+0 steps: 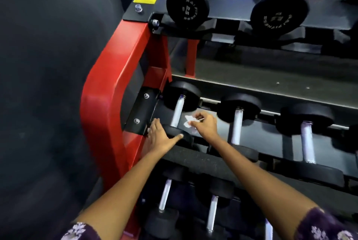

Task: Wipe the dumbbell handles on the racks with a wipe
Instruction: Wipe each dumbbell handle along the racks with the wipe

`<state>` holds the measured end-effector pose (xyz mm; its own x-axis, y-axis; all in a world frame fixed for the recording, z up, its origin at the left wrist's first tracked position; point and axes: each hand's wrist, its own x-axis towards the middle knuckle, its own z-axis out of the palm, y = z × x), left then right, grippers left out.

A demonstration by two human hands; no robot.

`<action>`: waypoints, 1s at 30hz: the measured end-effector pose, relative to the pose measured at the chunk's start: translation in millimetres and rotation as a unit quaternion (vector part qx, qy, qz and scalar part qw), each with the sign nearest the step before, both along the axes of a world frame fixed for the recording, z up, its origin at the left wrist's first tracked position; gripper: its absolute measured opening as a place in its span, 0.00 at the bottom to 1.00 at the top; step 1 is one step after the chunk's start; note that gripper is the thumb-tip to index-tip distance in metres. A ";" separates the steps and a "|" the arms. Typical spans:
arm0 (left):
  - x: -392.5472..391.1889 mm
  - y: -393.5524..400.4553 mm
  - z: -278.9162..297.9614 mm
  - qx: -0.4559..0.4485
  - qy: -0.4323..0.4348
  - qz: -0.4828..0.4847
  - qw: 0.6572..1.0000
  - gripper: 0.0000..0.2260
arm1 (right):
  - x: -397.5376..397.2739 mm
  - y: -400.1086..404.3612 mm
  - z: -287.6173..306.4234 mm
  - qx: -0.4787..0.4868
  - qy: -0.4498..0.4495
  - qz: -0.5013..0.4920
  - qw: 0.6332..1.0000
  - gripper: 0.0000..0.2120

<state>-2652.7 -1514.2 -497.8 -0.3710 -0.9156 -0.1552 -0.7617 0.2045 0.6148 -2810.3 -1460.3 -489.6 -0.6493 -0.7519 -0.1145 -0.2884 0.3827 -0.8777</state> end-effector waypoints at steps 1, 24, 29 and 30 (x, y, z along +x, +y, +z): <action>-5.9 -2.9 -8.6 -0.011 -0.010 -0.010 1.000 0.50 | -2.5 -5.9 -11.4 0.002 0.006 0.002 1.000 0.09; -19.4 -16.4 -85.4 -0.351 0.130 0.010 0.927 0.27 | -6.6 -74.1 -57.9 -0.036 0.217 0.292 0.931 0.09; -24.9 -9.3 -90.2 -0.380 0.112 -0.016 0.918 0.19 | -32.1 -106.1 -47.1 -0.005 0.259 0.239 0.936 0.12; -25.9 -5.3 -91.0 -0.386 0.095 -0.027 0.917 0.17 | -33.6 -110.6 -46.8 -0.010 0.257 0.211 0.943 0.11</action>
